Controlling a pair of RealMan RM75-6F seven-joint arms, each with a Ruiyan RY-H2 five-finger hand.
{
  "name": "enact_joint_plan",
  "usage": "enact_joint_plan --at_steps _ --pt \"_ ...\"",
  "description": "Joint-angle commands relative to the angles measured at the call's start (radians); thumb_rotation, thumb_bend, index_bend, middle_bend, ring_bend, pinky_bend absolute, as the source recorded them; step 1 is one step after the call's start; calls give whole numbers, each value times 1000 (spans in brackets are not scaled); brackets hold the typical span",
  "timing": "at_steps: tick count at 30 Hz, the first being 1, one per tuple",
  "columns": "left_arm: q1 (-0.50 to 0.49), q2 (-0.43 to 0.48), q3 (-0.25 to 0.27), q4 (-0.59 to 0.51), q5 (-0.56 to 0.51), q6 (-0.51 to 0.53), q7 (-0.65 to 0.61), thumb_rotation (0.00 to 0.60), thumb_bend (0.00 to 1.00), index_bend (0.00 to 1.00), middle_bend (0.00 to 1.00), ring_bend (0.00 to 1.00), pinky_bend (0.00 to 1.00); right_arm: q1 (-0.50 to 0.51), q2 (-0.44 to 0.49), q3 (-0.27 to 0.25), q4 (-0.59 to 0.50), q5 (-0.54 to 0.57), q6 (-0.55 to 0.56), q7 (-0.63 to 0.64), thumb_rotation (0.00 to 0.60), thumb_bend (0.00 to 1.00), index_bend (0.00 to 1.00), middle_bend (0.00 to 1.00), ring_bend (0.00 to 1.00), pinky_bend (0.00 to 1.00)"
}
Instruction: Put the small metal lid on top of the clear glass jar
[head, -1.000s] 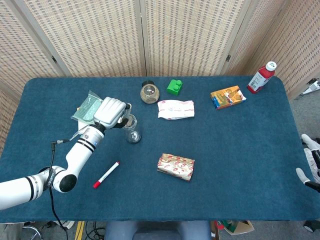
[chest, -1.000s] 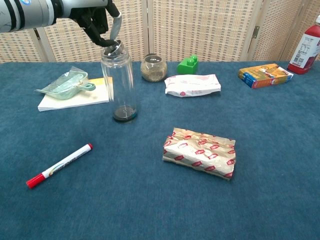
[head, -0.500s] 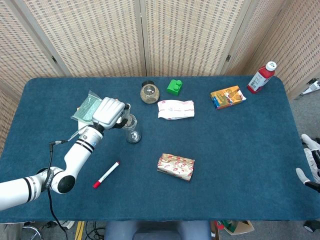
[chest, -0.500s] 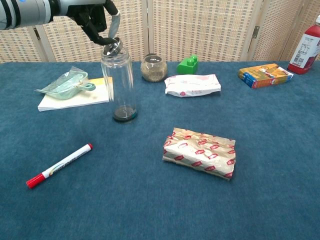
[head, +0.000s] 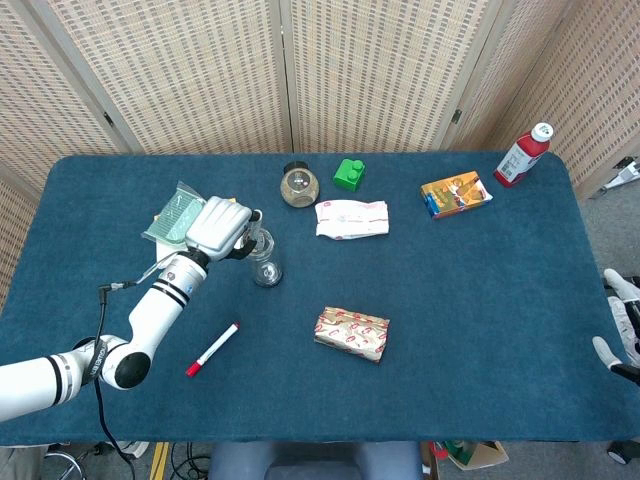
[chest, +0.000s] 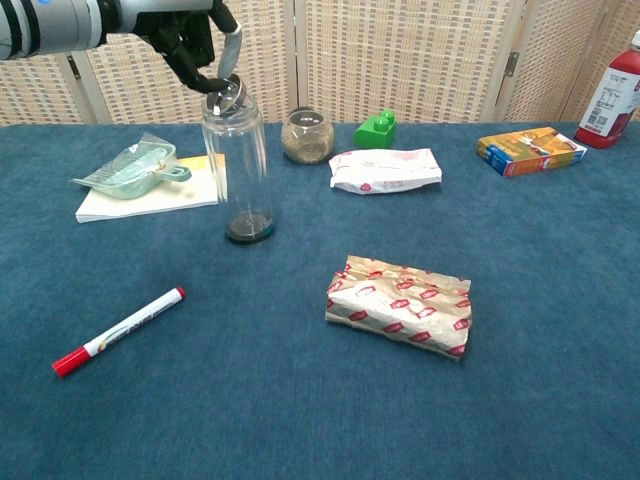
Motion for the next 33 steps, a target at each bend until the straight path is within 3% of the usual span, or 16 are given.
enact_joint_plan --at_steps 1,6,18,33 --pt "-1 2 2 -4 -3 -2 3 600 485 167 906 866 1000 0 -1 0 1 0 1 1 600 304 20 187 78 235" --pt "-2 4 2 -9 -9 3 5 600 485 89 898 863 1000 -1 -1 0 3 0 1 2 600 305 20 187 78 235" --pt "5 15 -3 -15 -14 15 -10 600 485 18 875 845 1000 -1 1 1 -2 -2 2 0 600 305 20 187 78 235" --pt "9 19 3 -16 -8 18 -10 600 417 0 868 838 1000 -3 6 0 -15 -4 4 -10 600 305 20 194 78 235"
